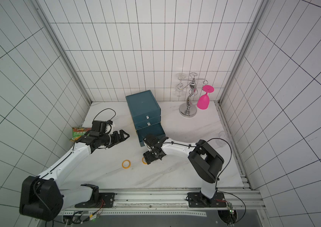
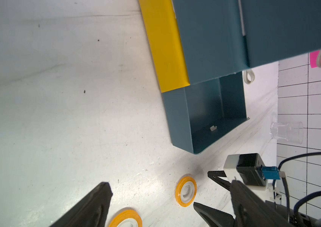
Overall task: Place the transparent tape into the drawer according to color
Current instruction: Open the drawer in the storage box, then pick up the tape at the center of the board.
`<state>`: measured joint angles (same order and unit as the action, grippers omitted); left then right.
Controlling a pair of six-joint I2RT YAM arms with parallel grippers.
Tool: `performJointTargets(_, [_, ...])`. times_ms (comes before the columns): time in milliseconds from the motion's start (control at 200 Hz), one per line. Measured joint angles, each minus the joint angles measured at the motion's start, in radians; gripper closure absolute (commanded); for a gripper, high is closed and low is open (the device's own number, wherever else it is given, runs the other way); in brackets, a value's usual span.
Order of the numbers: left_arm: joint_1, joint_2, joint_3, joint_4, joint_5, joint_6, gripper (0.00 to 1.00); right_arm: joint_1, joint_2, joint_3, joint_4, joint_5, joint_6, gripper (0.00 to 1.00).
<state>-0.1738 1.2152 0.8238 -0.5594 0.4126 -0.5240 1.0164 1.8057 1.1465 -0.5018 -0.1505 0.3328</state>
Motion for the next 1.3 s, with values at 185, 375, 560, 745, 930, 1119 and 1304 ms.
performJointTargets(185, [0.000, -0.010, -0.031, 0.002, -0.002, -0.009, 0.02, 0.007, 0.050, 0.068, -0.050, 0.034, -0.016, 0.37])
performJointTargets(375, [0.000, -0.011, -0.067, 0.003, -0.002, -0.016, 0.02, 0.013, 0.089, 0.121, -0.085, 0.054, -0.032, 0.43])
performJointTargets(560, [0.002, -0.011, -0.069, 0.006, -0.003, -0.018, 0.02, 0.020, 0.136, 0.160, -0.105, 0.066, -0.039, 0.48])
performJointTargets(745, [0.007, -0.011, -0.069, 0.010, -0.003, -0.017, 0.02, 0.046, 0.151, 0.178, -0.127, 0.086, -0.049, 0.62])
performJointTargets(930, [0.008, -0.011, -0.069, 0.010, -0.003, -0.017, 0.02, 0.057, 0.160, 0.187, -0.140, 0.092, -0.053, 0.88])
performJointTargets(1119, [0.010, -0.011, -0.069, 0.010, -0.002, -0.017, 0.02, 0.057, 0.160, 0.193, -0.147, 0.093, -0.052, 1.00])
performJointTargets(1304, [0.010, -0.011, -0.069, 0.010, -0.002, -0.017, 0.02, 0.048, 0.138, 0.190, -0.153, 0.107, -0.043, 1.00])
